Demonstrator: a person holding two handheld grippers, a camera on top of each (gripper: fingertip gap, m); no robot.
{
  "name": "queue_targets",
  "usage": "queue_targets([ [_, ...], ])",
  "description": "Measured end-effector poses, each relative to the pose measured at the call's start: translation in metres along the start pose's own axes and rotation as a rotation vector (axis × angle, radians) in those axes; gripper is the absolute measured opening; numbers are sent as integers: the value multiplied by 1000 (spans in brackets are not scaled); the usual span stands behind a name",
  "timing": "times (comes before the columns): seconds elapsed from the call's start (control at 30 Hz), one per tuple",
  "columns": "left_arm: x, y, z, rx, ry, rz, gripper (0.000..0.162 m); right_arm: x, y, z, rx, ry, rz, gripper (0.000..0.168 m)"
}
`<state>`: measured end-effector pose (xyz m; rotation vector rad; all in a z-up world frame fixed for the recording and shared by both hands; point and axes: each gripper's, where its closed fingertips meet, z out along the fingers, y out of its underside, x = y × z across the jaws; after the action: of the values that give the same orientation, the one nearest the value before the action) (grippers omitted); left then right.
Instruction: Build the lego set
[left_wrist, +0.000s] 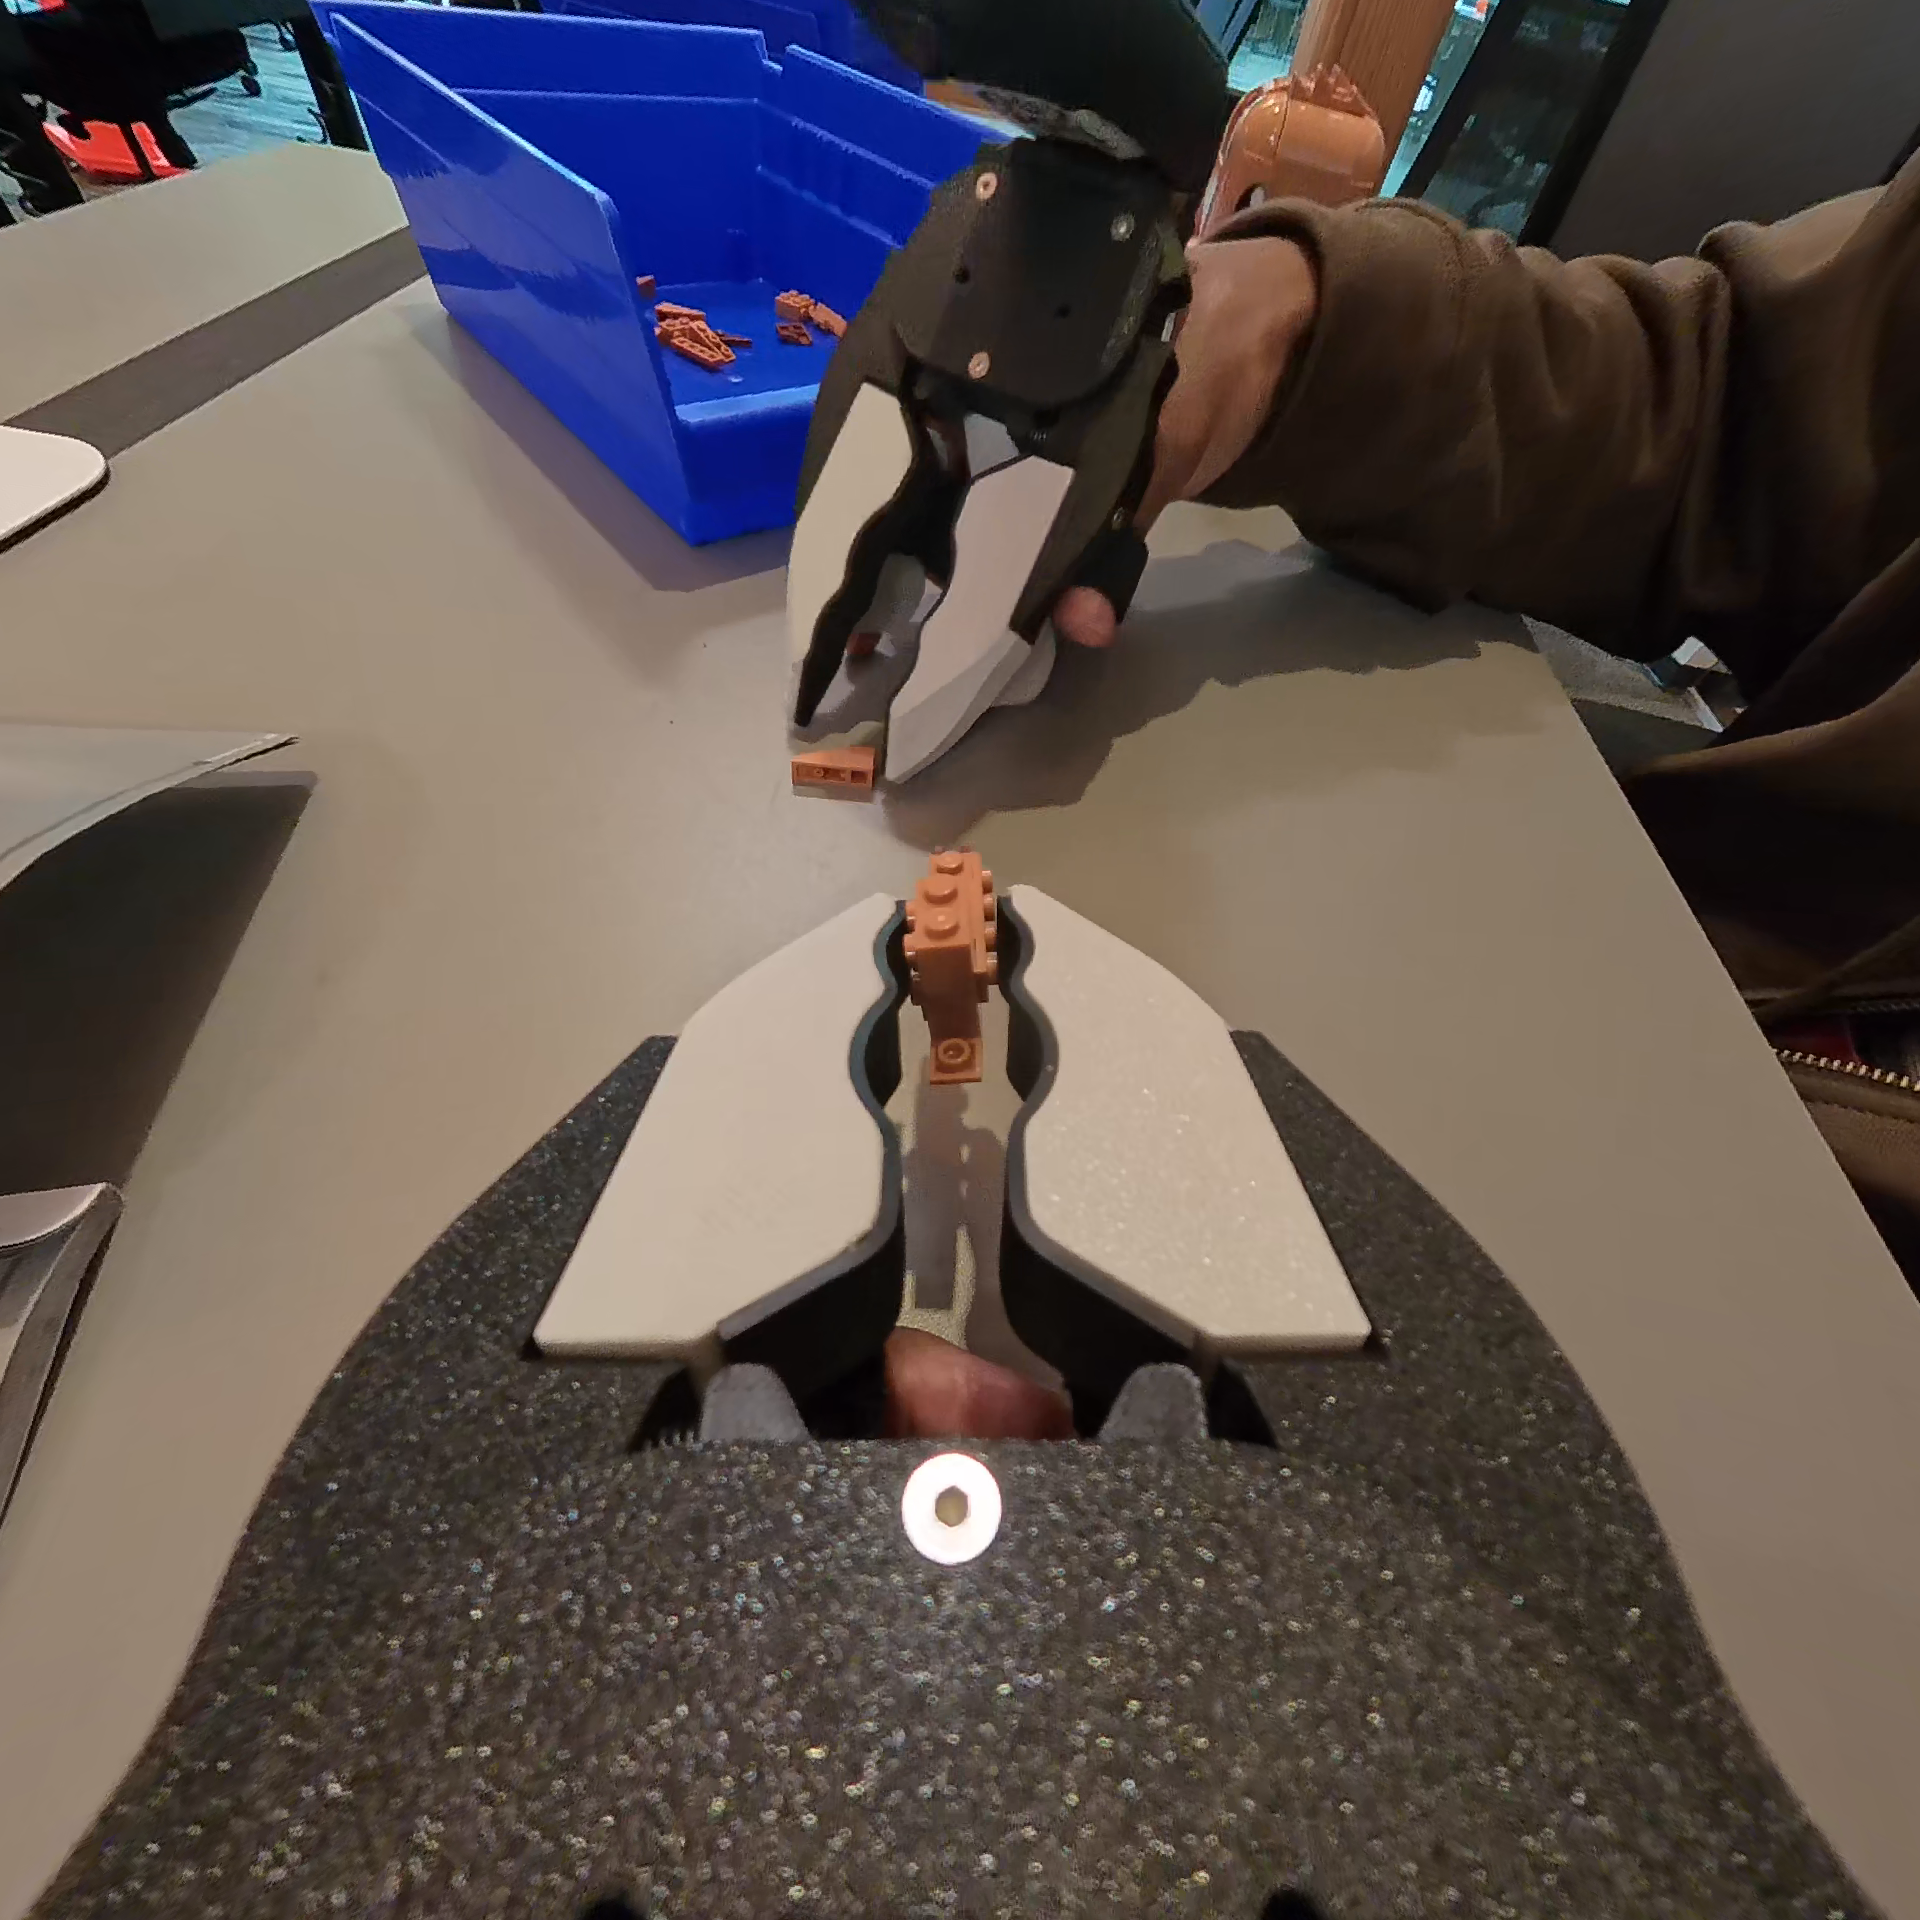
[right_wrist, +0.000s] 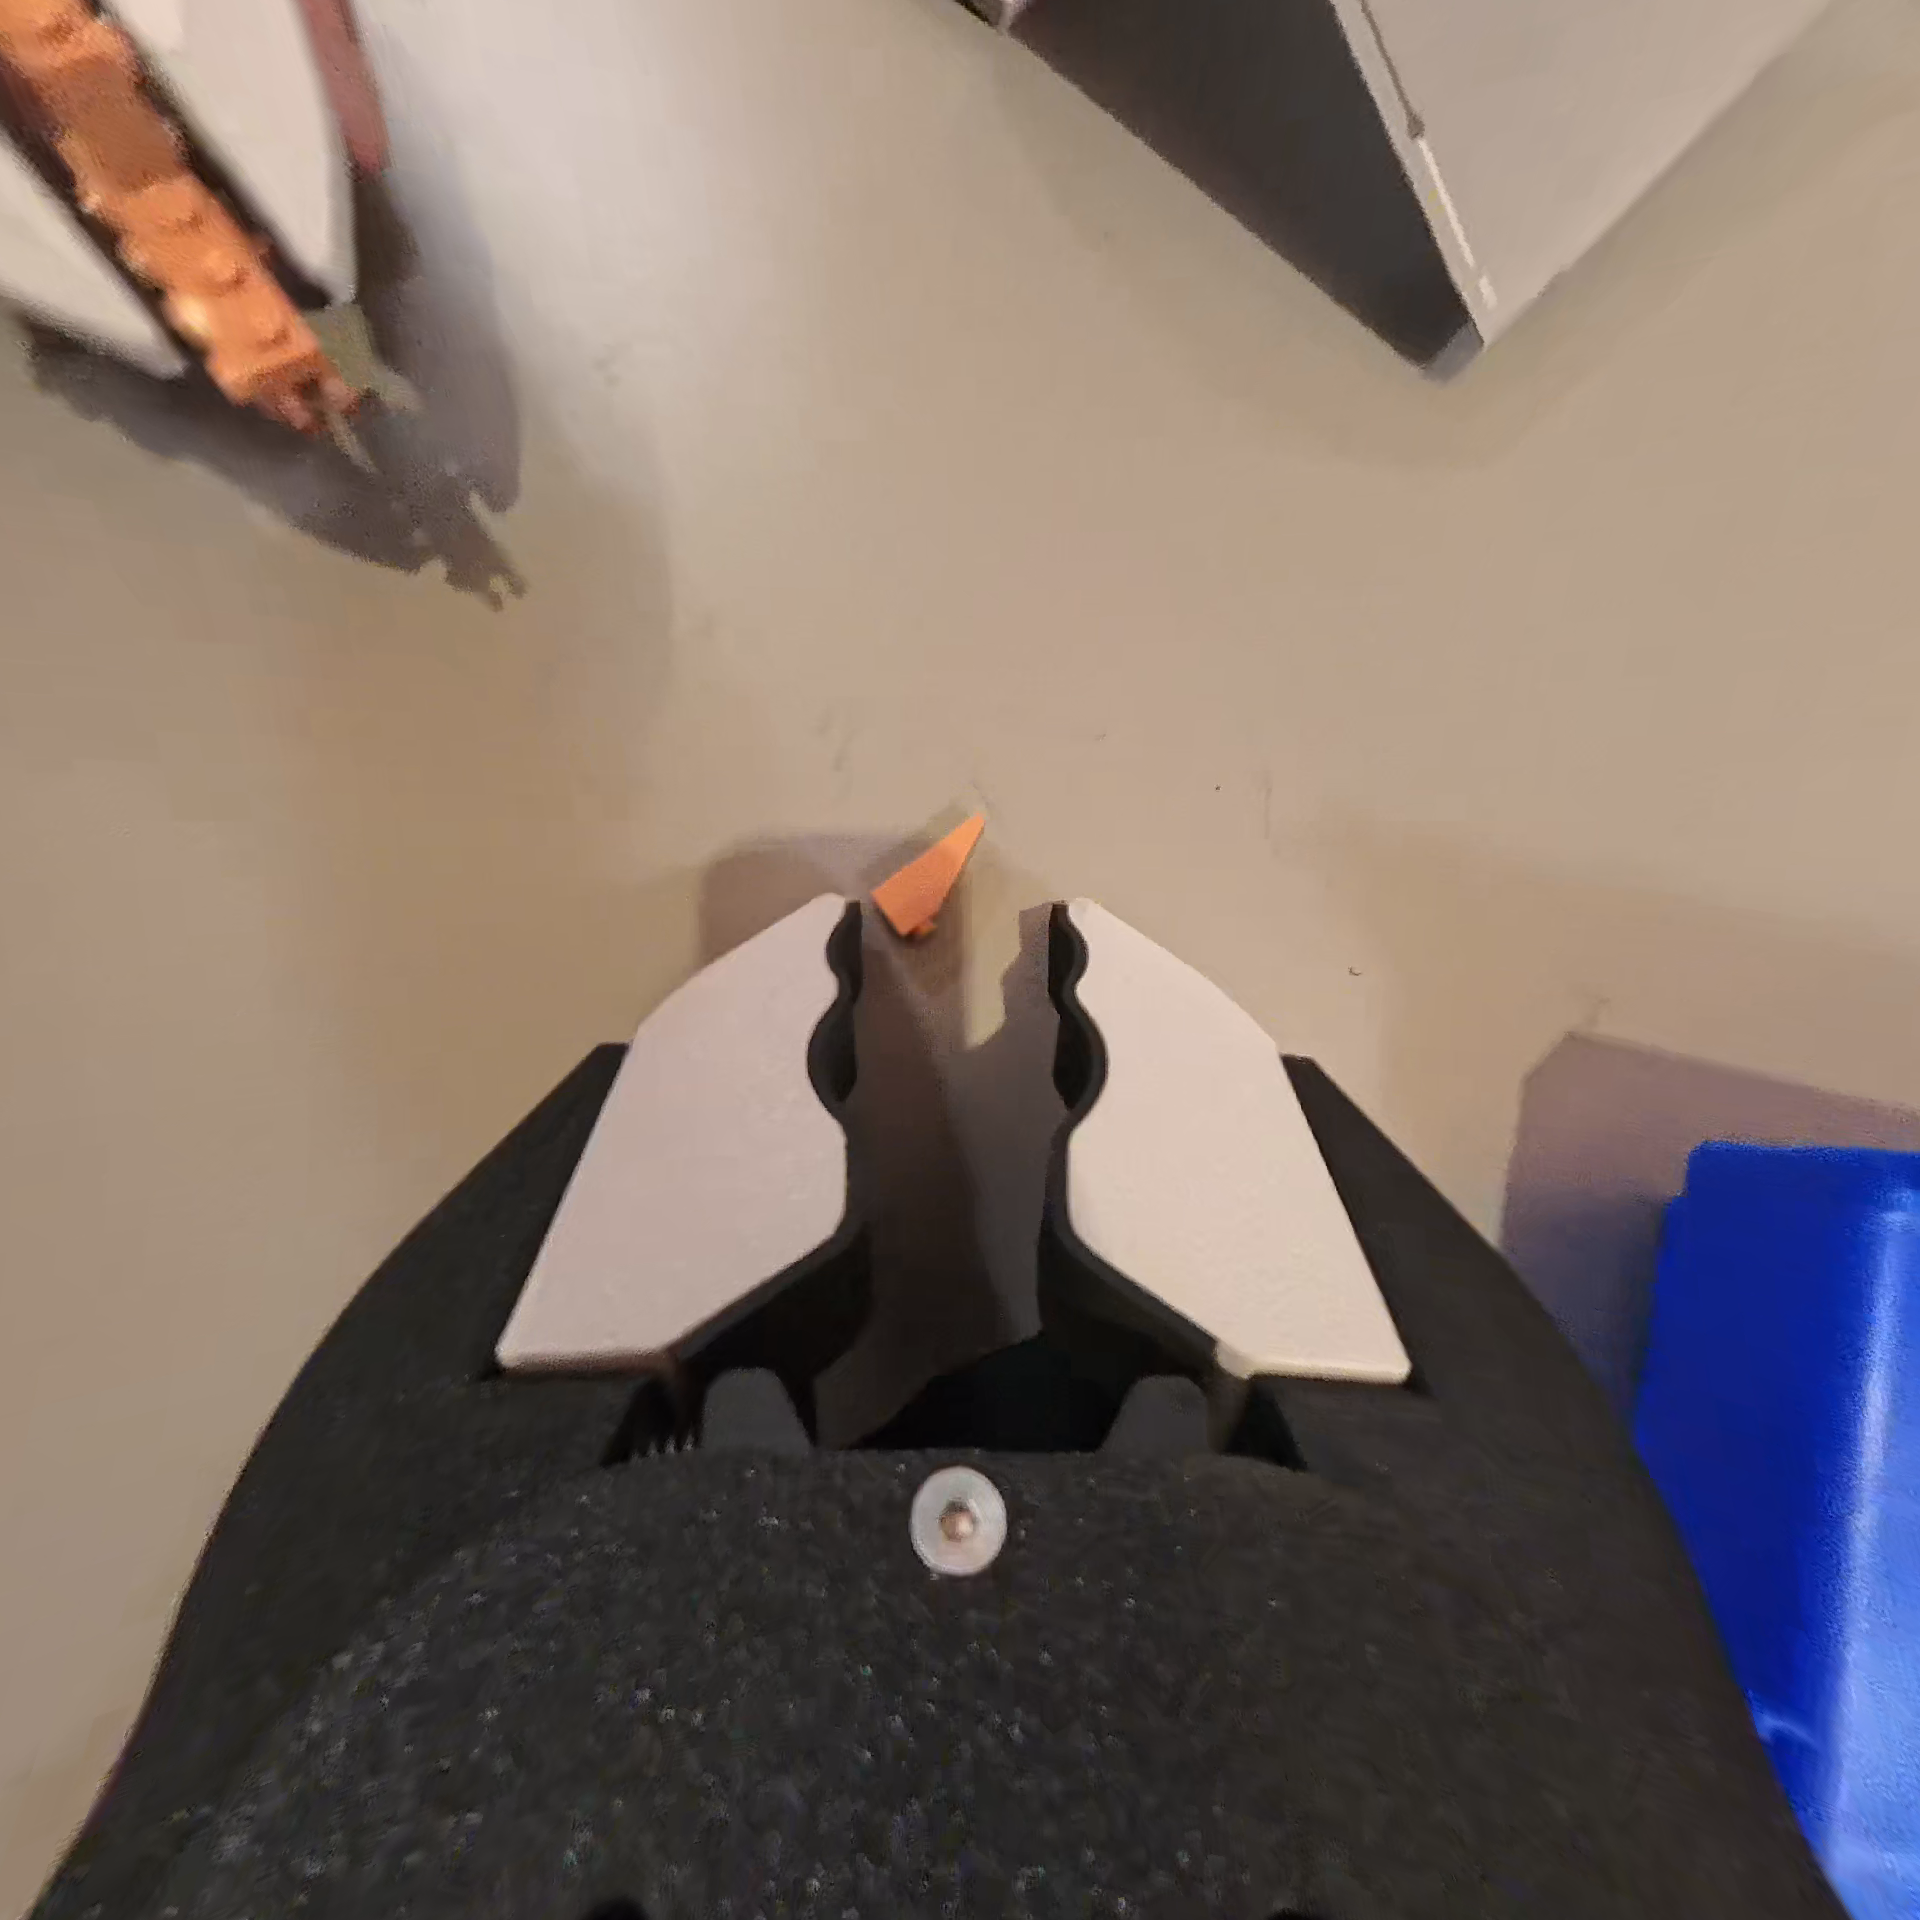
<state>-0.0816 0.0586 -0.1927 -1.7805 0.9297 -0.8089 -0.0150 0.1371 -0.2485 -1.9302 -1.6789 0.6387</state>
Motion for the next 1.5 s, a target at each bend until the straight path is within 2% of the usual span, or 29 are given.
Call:
queue_targets([
  [0.07,1,0,0,-2,1,3,15,-1,-3,1,5,26,50,33],
  [0.13,1,0,1,-4,3,1,15,-4,-4,3,-10,42,59,23],
  [0.17,1,0,1,-4,4,1,15,-3,-3,4,-31,69,29,14],
  [0.23,2,0,1,-3,4,3,15,-3,-3,4,-51,108,-56,13],
  [0.3,2,0,1,-4,4,4,15,-5,-8,1,-45,142,-213,13],
  [0.4,2,1,2,-12,1,11,15,-21,-19,-13,17,206,-594,14],
  [0.47,2,1,3,-16,1,12,15,-35,-15,-20,27,192,-730,20],
  [0.57,3,2,3,-18,1,12,15,-48,-10,-28,58,114,-693,29],
  [0.8,3,2,3,-23,2,16,15,-56,5,-25,46,3,-540,32],
  [1.17,12,5,7,-48,42,21,15,-52,20,-18,-62,-68,-460,21],
  [1.27,15,8,9,-72,48,41,15,-58,21,-14,-69,-106,-450,13],
  [1.5,20,33,22,-261,11,157,16,-62,18,-10,-83,-131,-457,12],
])
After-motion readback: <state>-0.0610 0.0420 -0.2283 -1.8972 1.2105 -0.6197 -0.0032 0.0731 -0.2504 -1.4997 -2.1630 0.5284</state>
